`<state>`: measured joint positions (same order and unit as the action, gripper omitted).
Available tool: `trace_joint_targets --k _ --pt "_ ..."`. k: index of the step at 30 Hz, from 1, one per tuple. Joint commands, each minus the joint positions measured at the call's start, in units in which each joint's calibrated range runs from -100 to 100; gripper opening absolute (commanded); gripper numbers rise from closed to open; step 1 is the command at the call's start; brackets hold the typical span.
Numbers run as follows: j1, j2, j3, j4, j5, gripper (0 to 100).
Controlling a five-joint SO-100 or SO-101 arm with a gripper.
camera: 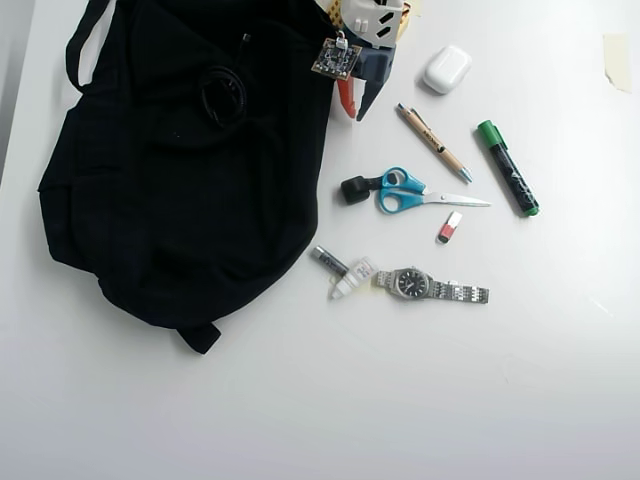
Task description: Put the usb stick into the black bag
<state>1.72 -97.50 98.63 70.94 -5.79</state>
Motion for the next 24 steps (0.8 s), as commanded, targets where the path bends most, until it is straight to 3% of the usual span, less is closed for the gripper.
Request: trace_joint_targets --k 1,24 --pt "0.0 -0.59 0.74 0.2 0.18 2" --pt "-0.3 -0.84 -4.3 -2.55 0.33 3"
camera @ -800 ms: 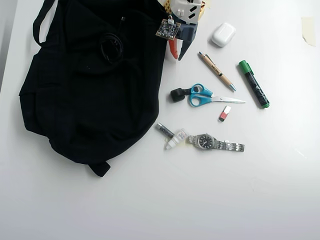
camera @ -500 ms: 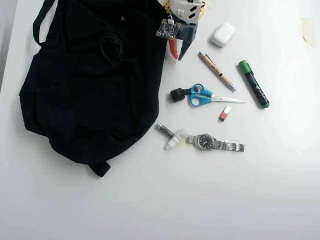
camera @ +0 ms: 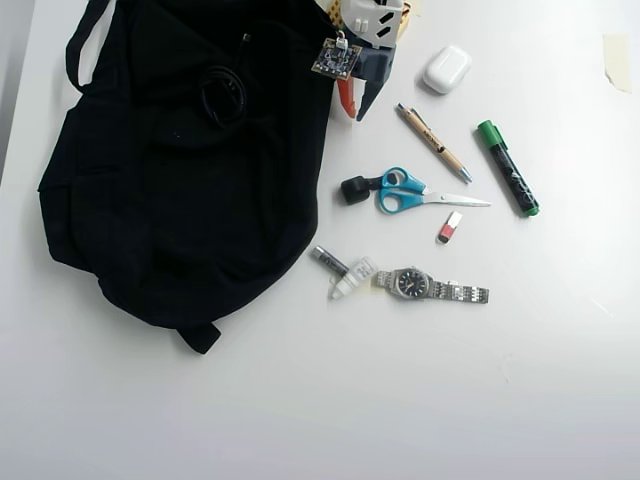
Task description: Put the usb stick into the black bag
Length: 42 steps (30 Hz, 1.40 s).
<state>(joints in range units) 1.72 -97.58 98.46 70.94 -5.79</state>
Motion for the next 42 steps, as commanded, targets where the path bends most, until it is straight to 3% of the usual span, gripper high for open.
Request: trace_joint_targets --k 1,7,12,14,15,19,20,23,29,36,42 --pt "-0.3 -0.68 -6.28 -2.9 0.39 3" --pt "-0.6 5.88 -26.41 0.55 6.42 8" --pt "0.74 41.65 -53.63 1.24 10.72 8" --pt "0.52 56.83 -67.74 3.65 9.93 8" --pt "-0.9 64.88 -74.56 4.51 6.84 8" --pt "-4.57 77.42 -79.6 0.63 1.07 9" --pt "-6.21 80.73 -79.6 -2.55 -0.19 13" --pt "-11.52 85.22 -81.12 -5.65 -4.65 25" --pt "-20.57 85.96 -82.74 -5.83 -11.36 31" --pt "-22.82 97.33 -92.89 -5.83 -14.03 35" --pt "-22.14 115.01 -115.8 -3.16 -14.24 35"
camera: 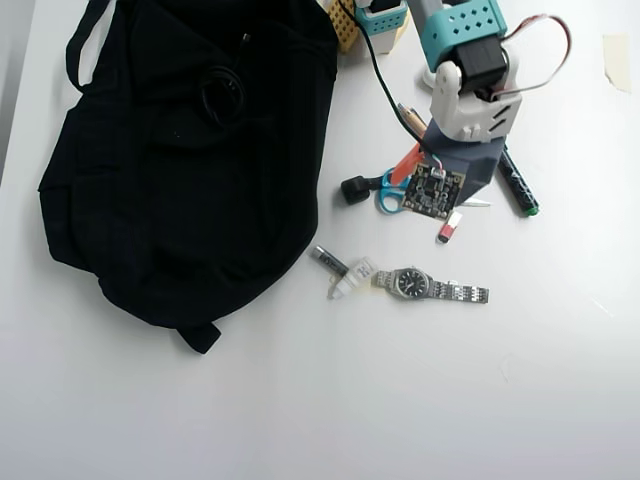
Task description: Put the usb stick into the black bag
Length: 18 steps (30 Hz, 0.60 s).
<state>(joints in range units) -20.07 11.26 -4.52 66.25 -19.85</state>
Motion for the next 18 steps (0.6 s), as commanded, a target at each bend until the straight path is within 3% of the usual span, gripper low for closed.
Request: trace_joint_targets --k 1,6,18 --pt "-0.42 8.99 -15.96 2.91 -0.18 35" --pt "-2.81 18.37 -24.41 7.56 -2.7 35" --pt "-3.94 20.03 -19.29 6.36 -5.0 35"
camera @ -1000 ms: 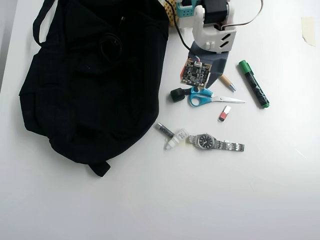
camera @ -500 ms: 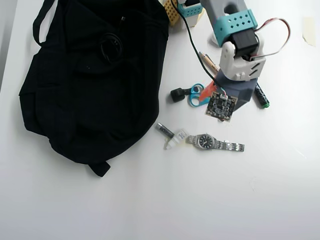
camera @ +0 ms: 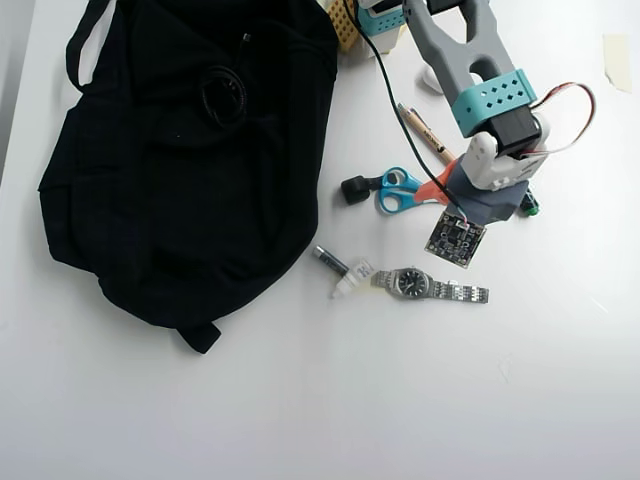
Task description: Put the usb stick into the black bag
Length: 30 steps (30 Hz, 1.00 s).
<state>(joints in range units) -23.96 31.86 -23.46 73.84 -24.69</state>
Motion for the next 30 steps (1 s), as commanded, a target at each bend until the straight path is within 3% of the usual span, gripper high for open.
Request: trace_joint_targets --k 1,26,30 --pt "-0.05 -0.49 -0.35 -1.92 -0.17 35" --pt "1.3 10.21 -0.17 -12.25 -0.43 35" --pt "1.08 10.21 -0.26 -12.25 -0.17 27"
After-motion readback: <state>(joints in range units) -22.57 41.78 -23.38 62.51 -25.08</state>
